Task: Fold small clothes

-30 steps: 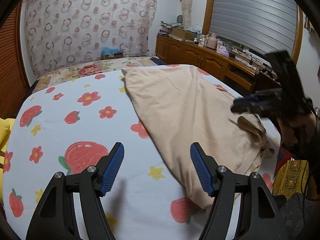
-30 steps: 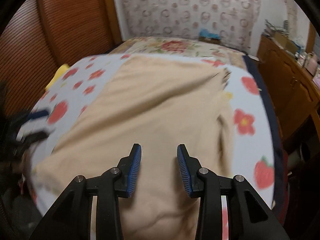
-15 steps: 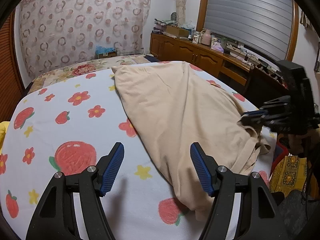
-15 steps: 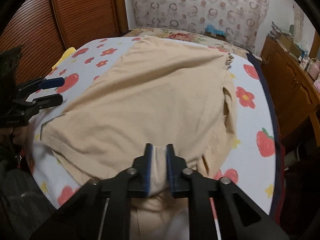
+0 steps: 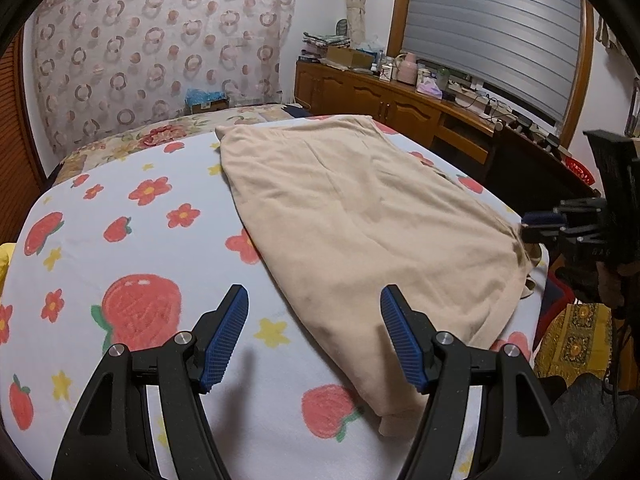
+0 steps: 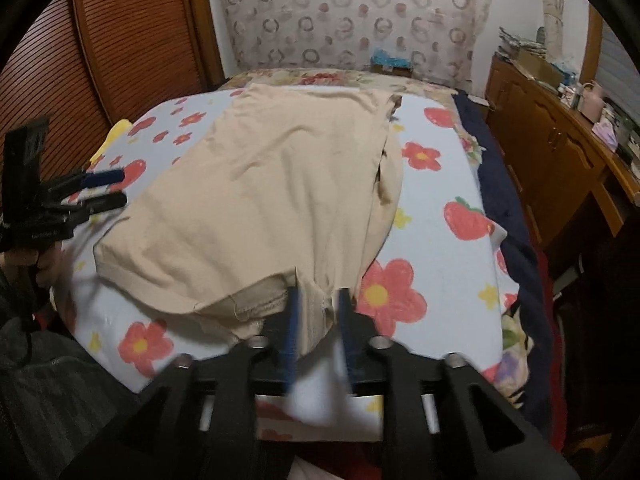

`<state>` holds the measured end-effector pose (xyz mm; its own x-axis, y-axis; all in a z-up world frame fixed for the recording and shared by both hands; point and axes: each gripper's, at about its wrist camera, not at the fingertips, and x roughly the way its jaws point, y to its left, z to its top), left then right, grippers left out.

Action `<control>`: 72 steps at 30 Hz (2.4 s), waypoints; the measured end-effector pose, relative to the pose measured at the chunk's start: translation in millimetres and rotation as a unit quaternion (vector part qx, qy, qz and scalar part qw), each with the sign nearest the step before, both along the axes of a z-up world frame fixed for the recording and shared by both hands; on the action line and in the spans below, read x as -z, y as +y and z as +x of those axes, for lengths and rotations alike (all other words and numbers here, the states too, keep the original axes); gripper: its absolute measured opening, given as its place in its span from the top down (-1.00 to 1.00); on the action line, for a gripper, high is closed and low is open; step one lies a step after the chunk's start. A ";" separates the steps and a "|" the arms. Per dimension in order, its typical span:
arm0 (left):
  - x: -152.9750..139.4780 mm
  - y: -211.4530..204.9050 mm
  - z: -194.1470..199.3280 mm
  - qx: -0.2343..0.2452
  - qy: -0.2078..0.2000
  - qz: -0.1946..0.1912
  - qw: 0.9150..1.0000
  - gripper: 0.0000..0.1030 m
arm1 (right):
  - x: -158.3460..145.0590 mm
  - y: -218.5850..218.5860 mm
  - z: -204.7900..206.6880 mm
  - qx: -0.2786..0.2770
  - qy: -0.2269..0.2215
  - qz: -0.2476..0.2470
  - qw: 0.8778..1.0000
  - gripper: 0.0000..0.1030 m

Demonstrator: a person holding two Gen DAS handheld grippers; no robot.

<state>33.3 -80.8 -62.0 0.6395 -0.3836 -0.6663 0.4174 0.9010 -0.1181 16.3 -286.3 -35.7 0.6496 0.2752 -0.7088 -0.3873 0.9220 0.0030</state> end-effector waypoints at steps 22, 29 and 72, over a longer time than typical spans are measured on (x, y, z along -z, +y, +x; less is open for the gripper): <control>14.7 -5.1 -16.8 0.015 0.027 -0.005 1.000 -0.35 | 32.3 -6.9 18.7 0.056 0.005 0.031 0.998 -0.10; 15.0 -5.9 -18.9 0.028 0.036 -0.006 0.999 0.01 | 36.1 -4.1 17.7 0.038 0.026 0.056 0.997 -0.10; -76.8 9.2 62.5 0.012 -0.061 -0.057 0.996 0.88 | -47.3 14.3 58.7 -0.043 -0.144 0.092 0.984 0.80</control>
